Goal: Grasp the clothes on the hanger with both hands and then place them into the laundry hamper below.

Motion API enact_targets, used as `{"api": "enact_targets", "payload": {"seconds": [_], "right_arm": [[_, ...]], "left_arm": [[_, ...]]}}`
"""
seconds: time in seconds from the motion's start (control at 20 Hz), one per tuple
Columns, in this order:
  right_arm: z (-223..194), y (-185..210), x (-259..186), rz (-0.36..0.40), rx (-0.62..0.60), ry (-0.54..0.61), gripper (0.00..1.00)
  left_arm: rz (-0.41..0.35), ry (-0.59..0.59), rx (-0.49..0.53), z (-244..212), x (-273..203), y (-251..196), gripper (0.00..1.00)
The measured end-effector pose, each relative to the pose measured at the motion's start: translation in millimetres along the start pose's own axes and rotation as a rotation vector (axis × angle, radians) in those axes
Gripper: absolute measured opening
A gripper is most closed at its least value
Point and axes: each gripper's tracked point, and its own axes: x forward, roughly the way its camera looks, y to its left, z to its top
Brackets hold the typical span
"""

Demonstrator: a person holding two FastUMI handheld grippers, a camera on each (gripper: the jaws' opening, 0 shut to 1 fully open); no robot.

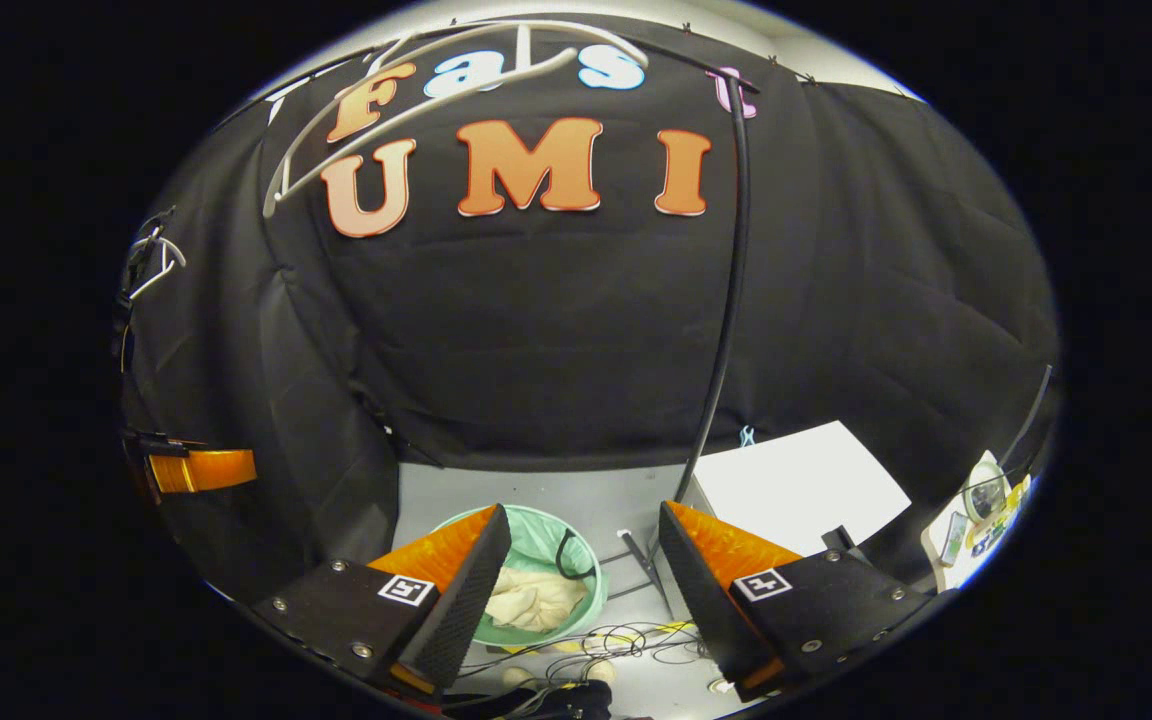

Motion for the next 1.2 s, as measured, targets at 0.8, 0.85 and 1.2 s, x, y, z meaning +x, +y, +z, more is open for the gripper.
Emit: {"api": "enact_targets", "payload": {"seconds": [0.8, 0.85, 1.2], "right_arm": [[165, -103, -133, -0.166, 0.008, -0.380, 0.93], [173, -109, -141, -0.173, 0.011, -0.400, 0.93], [203, -136, -174, -0.200, 0.026, -0.505, 0.93]], "left_arm": [[0.054, -0.535, -0.006, 171, -138, 40, 1.00], [0.057, -0.565, -0.009, 181, -145, 42, 0.94], [0.116, -0.762, 0.023, 238, -207, 61, 0.94]]}}
